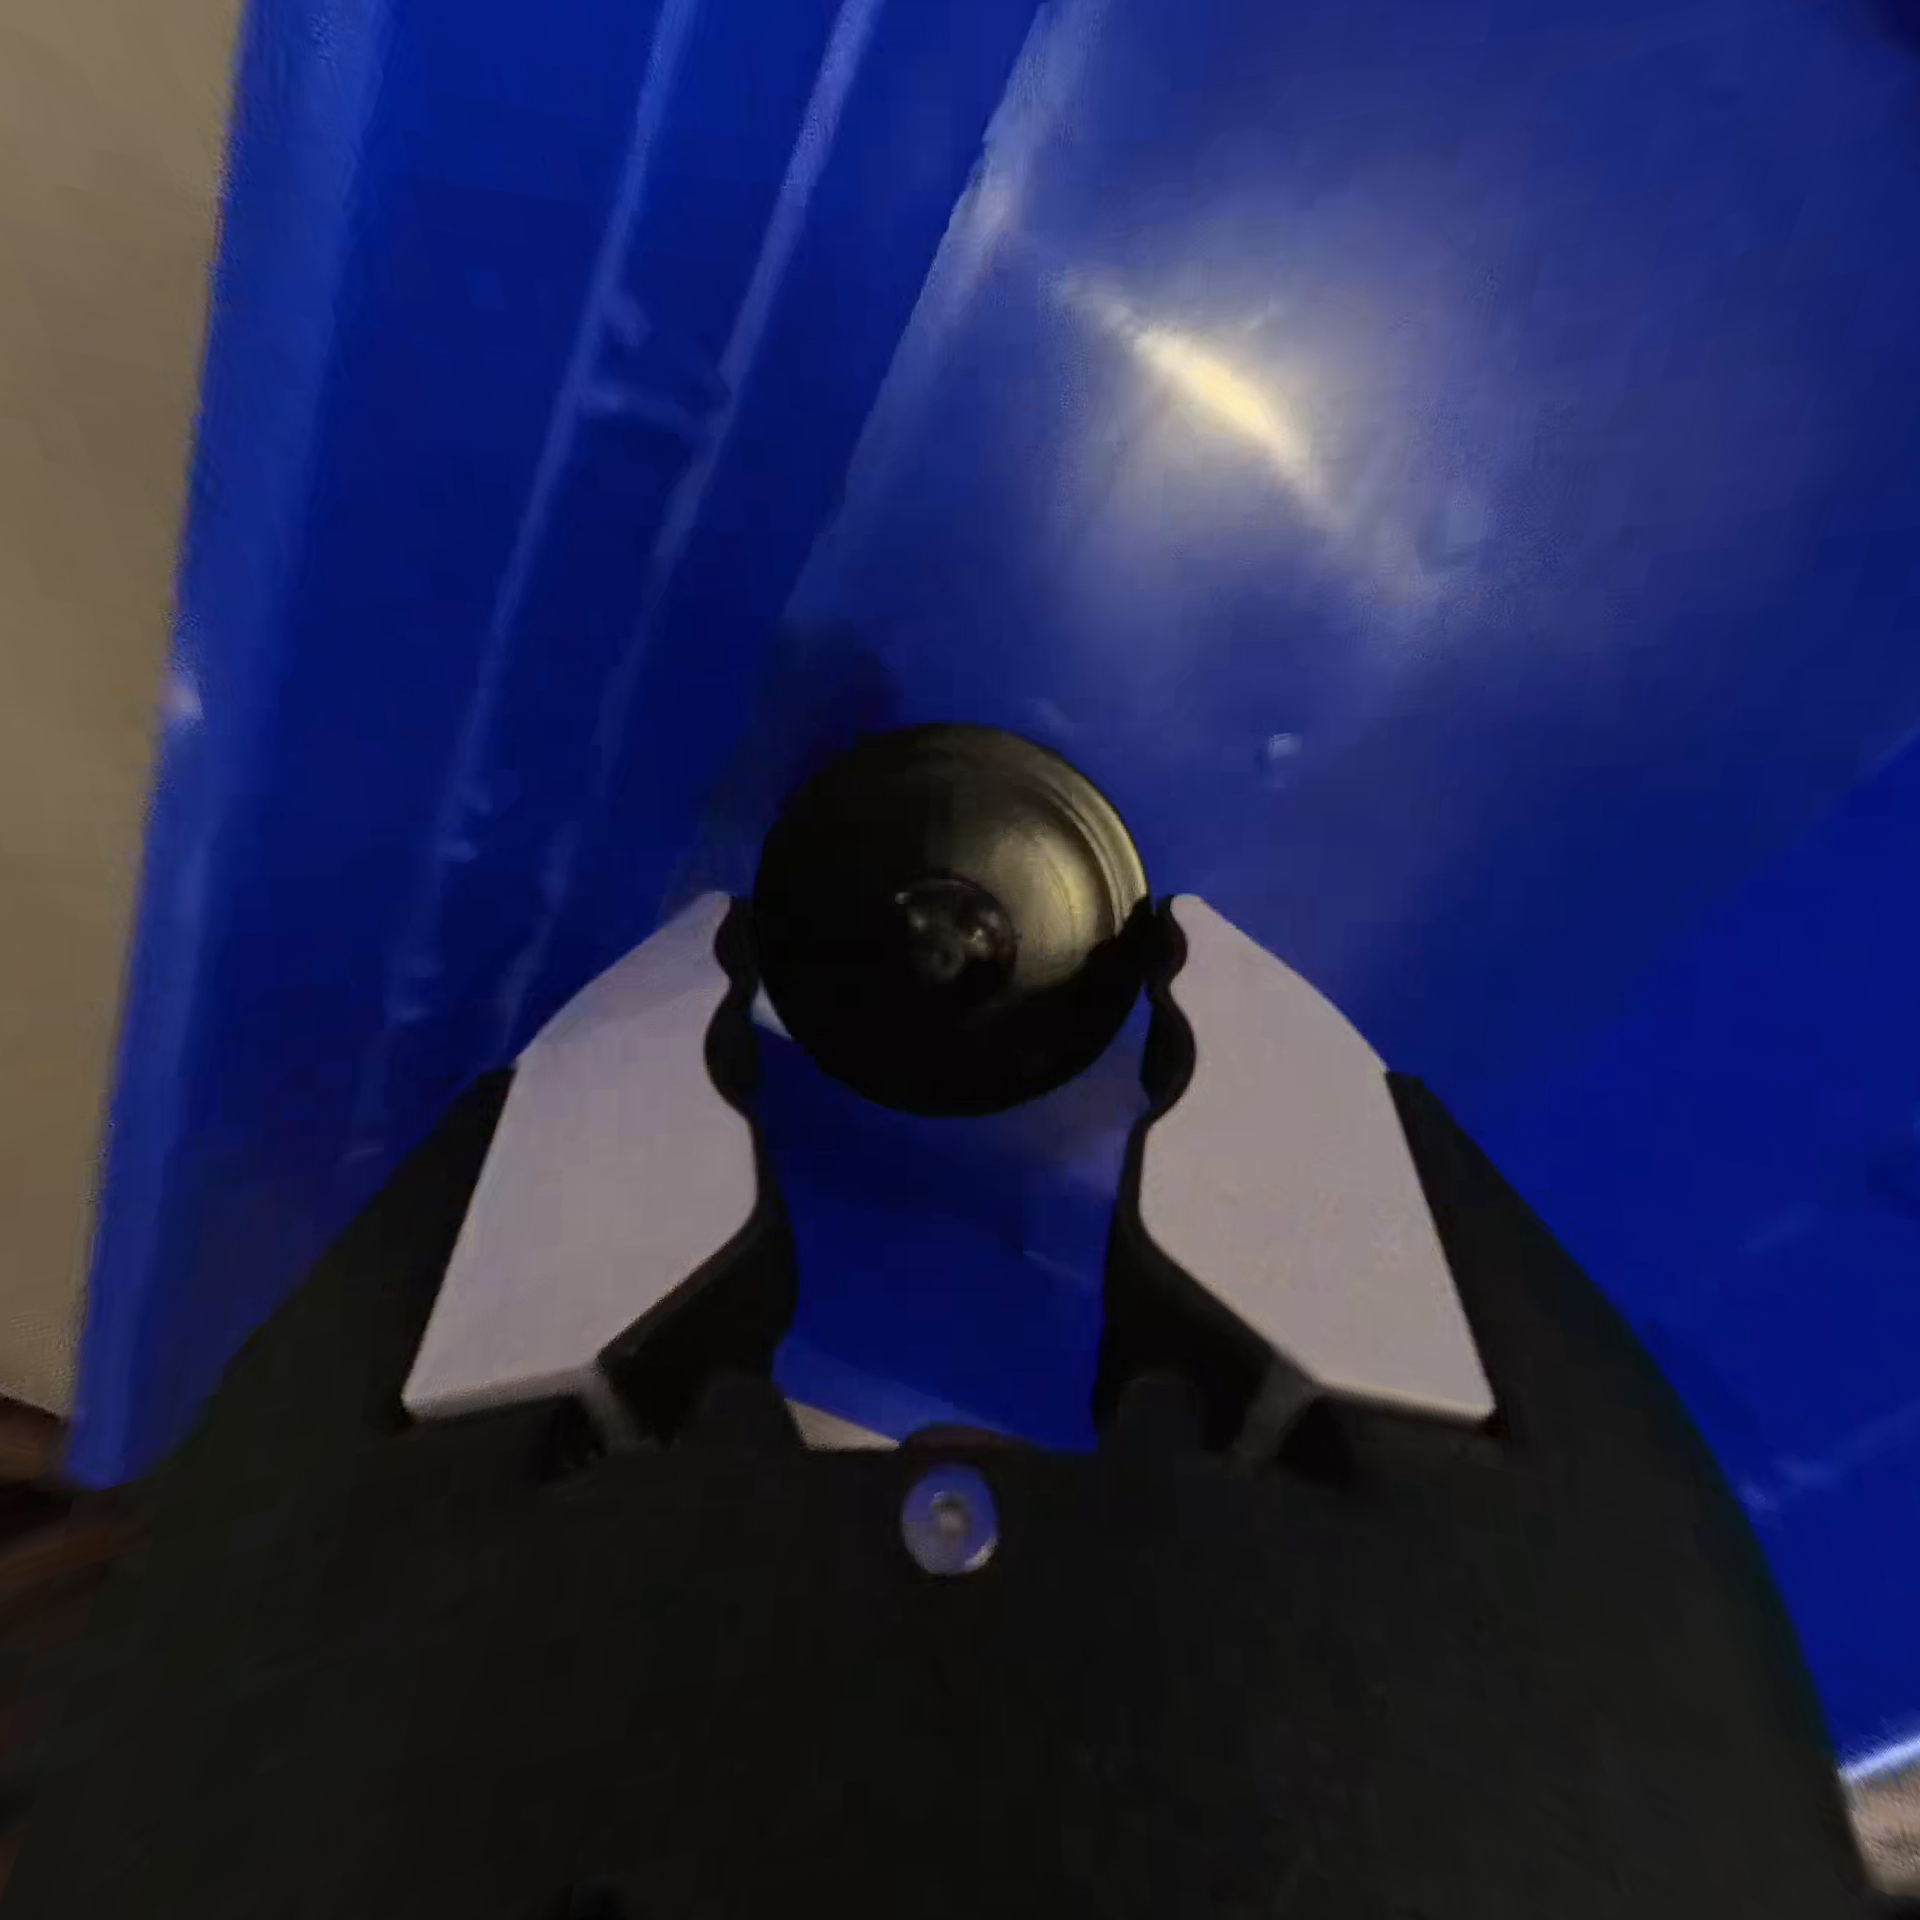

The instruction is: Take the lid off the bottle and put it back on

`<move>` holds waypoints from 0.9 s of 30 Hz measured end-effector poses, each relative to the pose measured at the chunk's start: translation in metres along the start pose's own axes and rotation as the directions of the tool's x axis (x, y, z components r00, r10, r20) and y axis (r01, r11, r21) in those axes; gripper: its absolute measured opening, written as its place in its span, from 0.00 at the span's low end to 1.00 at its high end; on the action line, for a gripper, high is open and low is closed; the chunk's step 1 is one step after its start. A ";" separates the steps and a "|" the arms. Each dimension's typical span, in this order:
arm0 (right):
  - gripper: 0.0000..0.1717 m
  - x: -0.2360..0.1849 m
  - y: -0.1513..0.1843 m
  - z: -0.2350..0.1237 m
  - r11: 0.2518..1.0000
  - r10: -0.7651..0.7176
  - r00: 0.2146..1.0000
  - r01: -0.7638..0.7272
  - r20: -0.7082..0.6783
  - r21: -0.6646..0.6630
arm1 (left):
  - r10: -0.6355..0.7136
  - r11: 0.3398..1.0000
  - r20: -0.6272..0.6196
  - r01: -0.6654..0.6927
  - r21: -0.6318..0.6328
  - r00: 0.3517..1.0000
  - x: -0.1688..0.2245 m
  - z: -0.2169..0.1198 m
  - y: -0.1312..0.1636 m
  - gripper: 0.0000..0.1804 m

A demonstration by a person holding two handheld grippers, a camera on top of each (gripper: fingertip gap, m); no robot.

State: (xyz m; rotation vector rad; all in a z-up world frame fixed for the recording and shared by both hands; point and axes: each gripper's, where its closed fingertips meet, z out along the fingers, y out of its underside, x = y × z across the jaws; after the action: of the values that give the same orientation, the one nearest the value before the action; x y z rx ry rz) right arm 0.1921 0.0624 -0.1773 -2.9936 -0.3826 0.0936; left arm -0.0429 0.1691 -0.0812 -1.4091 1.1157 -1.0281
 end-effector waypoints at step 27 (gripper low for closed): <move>0.52 -0.070 -0.082 -0.217 0.288 -0.298 0.952 0.014 0.076 0.958 | -0.004 1.000 -0.006 0.004 -0.009 1.000 0.001 0.002 0.002 0.44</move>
State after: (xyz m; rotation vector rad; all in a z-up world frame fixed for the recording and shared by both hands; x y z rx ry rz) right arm 0.1211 0.0985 0.0519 -1.6859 -0.4296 0.4886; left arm -0.0415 0.1684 -0.0838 -1.4167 1.1232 -1.0324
